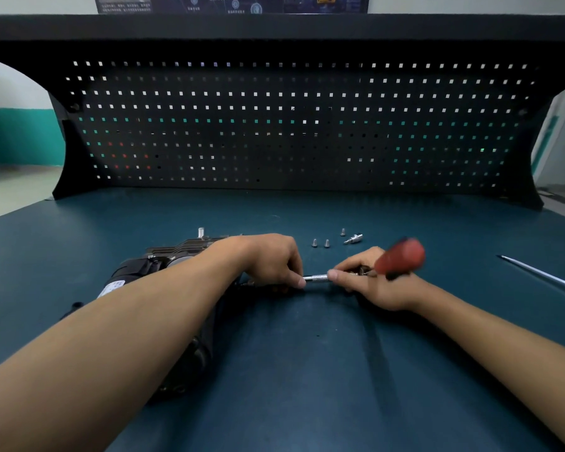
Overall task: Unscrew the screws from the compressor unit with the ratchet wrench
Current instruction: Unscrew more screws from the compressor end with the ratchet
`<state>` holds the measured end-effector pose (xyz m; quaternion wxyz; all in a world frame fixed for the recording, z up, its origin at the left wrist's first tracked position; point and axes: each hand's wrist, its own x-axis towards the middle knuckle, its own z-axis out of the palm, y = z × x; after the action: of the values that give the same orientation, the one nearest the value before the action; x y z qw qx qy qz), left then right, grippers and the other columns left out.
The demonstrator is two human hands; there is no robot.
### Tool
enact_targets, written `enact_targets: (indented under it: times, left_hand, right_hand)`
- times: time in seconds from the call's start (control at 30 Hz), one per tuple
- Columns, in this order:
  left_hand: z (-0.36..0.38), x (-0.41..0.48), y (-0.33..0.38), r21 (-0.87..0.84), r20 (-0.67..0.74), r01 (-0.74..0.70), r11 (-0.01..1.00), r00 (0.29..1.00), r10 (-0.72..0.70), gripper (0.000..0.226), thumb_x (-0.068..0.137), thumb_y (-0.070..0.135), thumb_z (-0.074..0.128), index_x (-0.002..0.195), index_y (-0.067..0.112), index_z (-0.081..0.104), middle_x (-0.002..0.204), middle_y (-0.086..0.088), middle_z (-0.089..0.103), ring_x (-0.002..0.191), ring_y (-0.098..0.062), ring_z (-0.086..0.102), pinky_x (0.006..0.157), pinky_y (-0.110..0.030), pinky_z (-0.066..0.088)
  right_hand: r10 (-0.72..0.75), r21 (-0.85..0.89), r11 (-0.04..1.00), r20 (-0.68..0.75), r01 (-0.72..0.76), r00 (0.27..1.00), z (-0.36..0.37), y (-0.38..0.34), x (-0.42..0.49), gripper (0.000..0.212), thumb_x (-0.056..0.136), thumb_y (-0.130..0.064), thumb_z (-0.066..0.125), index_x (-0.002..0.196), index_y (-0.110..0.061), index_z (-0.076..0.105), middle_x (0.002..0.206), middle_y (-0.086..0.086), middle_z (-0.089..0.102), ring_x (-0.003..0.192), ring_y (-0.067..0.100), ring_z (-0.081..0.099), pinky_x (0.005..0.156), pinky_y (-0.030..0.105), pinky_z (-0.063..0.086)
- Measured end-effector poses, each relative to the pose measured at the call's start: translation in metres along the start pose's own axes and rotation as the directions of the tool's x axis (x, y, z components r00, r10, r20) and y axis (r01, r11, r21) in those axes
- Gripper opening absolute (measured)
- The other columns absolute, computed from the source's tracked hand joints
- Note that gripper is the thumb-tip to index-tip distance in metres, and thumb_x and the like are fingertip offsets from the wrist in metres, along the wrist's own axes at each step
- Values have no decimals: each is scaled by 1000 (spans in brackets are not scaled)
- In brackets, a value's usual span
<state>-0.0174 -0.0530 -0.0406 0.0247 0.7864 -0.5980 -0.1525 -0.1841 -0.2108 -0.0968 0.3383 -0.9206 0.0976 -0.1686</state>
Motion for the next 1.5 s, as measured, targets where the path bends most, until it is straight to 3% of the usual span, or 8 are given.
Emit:
enact_targets:
  times: [0.1, 0.3, 0.47, 0.73, 1.0, 1.1, 1.33, 1.5]
  left_hand:
    - [0, 0, -1, 5, -14, -7, 1000, 1000, 7, 19, 93, 36, 66, 99, 21, 78, 85, 8, 76, 70, -2, 62, 61, -14, 43]
    - [0, 1, -3, -15, -16, -10, 1000, 1000, 9, 13, 92, 37, 68, 90, 27, 76, 73, 16, 71, 58, 9, 56, 56, -9, 40]
    - [-1, 2, -3, -12, -5, -19, 1000, 1000, 19, 13, 91, 37, 69, 91, 27, 78, 72, 17, 71, 59, 10, 56, 56, -8, 40]
    - [-1, 3, -2, -10, -24, -21, 1000, 1000, 21, 15, 90, 36, 71, 94, 24, 79, 73, 17, 71, 57, 13, 55, 52, -3, 38]
    - [-1, 0, 0, 33, -52, -17, 999, 998, 18, 16, 87, 37, 74, 93, 24, 80, 84, 13, 75, 72, 1, 63, 67, -15, 46]
    - [-2, -1, 1, 33, -52, -22, 999, 998, 24, 16, 85, 38, 75, 92, 24, 80, 82, 13, 75, 75, 1, 63, 70, -18, 48]
    - [-1, 0, -2, 10, -54, -23, 1000, 998, 24, 13, 84, 39, 77, 90, 27, 79, 71, 21, 69, 59, 13, 56, 56, -7, 42]
    - [1, -2, -3, -33, -65, -15, 999, 998, 13, 16, 82, 38, 79, 90, 24, 78, 81, 14, 74, 75, -2, 66, 71, -23, 52]
  right_hand:
    - [178, 151, 972, 23, -179, 984, 0, -8, 3, 47, 92, -53, 64, 61, -18, 64, 59, -1, 64, 45, 9, 47, 47, 19, 36]
    - [496, 320, 808, 82, -494, 865, -2, -19, 10, 35, 92, -44, 65, 88, -9, 66, 53, 4, 59, 32, 11, 35, 33, 16, 20]
    - [603, 346, 696, 194, -629, 774, -4, -21, 12, 38, 95, -48, 59, 96, -10, 63, 53, 2, 54, 32, 8, 30, 32, 15, 17]
    - [631, 350, 656, 232, -669, 740, -6, -20, 13, 30, 92, -45, 63, 85, -17, 55, 54, 3, 56, 34, 8, 37, 30, 14, 18]
    - [643, 387, 630, 227, -674, 731, -8, -20, 15, 37, 96, -49, 58, 87, -13, 54, 54, 7, 59, 34, 11, 44, 28, 13, 21]
    - [634, 345, 668, 198, -659, 747, -6, -19, 13, 35, 96, -45, 60, 82, -14, 53, 53, 5, 58, 36, 11, 46, 29, 15, 23]
    - [568, 361, 730, 154, -581, 809, -4, -18, 8, 33, 93, -40, 67, 79, -14, 53, 53, 5, 57, 37, 12, 48, 31, 17, 26]
    - [430, 394, 826, 23, -404, 902, 2, -14, 0, 34, 86, -38, 76, 71, -15, 55, 54, 5, 59, 38, 15, 48, 35, 19, 29]
